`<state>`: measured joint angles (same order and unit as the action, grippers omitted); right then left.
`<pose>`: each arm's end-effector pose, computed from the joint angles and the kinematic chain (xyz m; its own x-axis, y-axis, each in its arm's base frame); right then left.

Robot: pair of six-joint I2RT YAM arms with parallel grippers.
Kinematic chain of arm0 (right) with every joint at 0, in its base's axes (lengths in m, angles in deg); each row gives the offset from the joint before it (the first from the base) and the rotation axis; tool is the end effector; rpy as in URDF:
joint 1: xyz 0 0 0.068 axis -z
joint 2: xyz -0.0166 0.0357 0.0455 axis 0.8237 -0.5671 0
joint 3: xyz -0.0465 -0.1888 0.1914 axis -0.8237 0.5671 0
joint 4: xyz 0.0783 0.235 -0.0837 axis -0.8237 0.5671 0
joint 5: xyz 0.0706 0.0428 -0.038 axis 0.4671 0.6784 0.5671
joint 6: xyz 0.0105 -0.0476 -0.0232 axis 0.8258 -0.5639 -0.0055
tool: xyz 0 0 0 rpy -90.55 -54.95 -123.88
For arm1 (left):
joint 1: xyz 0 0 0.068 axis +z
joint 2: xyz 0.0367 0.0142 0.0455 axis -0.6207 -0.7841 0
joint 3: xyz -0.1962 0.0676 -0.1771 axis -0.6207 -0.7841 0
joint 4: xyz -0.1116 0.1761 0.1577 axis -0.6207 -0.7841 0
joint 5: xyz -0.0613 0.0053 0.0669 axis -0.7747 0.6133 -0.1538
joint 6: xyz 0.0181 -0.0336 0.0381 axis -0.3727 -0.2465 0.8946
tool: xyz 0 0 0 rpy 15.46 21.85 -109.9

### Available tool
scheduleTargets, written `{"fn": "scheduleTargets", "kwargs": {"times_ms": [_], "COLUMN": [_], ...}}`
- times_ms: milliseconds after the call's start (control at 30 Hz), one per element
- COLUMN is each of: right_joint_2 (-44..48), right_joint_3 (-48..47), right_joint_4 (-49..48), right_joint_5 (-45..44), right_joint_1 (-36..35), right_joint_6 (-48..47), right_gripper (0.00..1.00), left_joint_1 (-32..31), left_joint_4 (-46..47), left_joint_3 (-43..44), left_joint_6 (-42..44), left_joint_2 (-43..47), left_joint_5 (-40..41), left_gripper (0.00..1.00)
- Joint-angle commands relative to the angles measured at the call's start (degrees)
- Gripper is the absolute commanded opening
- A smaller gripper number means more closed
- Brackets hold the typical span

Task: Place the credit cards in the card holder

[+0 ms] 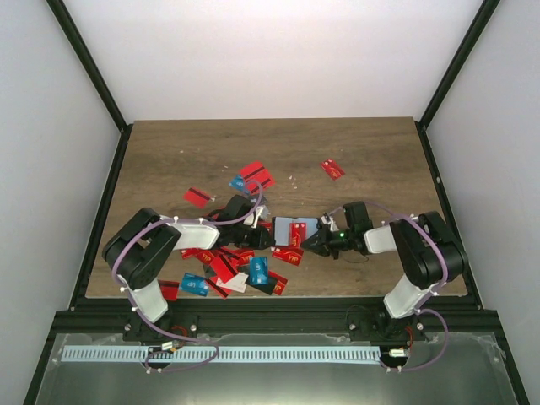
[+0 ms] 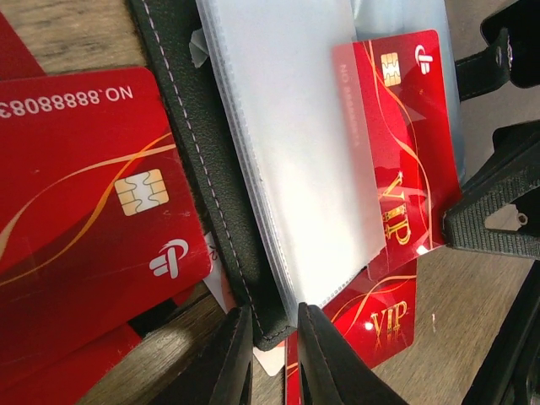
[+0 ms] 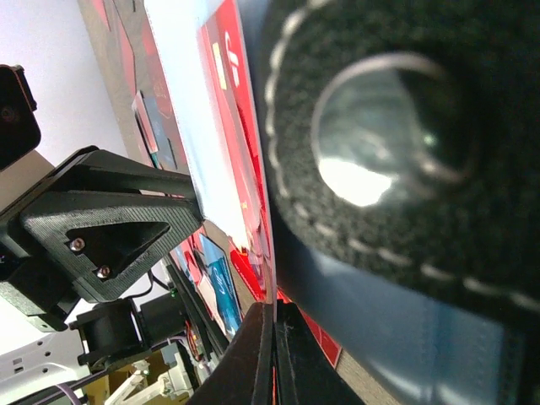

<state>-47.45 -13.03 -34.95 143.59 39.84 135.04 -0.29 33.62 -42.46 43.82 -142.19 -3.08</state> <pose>0.2248 0.0928 0.0956 -0.9845 0.1608 0.0699 0.1382 0.4662 0.8738 0.2348 -0.2093 0.1170 -0.9387 0.1414 -0.3143 0.3205 0.6933 -0.6454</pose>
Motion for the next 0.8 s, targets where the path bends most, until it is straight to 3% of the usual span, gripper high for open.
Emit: {"fn": "scheduleTargets", "kwargs": {"times_ms": [0,767], "right_joint_2": [-1.31,-5.44], "right_joint_3": [-1.92,-5.88], "right_joint_4": [0.46,-2.87], "right_joint_5": [0.57,2.96], "right_joint_1": [0.31,-2.39], "right_joint_6": [-0.64,1.26], "right_gripper": [0.01,0.01], "left_joint_1": [-0.19,-0.22], "left_joint_4": [0.70,0.25], "left_joint_3": [0.48,0.85], "left_joint_6": [1.22,1.33], "left_joint_2": [-1.24,-1.31], "left_joint_5": [-0.71,-0.97], "left_gripper": [0.18,0.17]}}
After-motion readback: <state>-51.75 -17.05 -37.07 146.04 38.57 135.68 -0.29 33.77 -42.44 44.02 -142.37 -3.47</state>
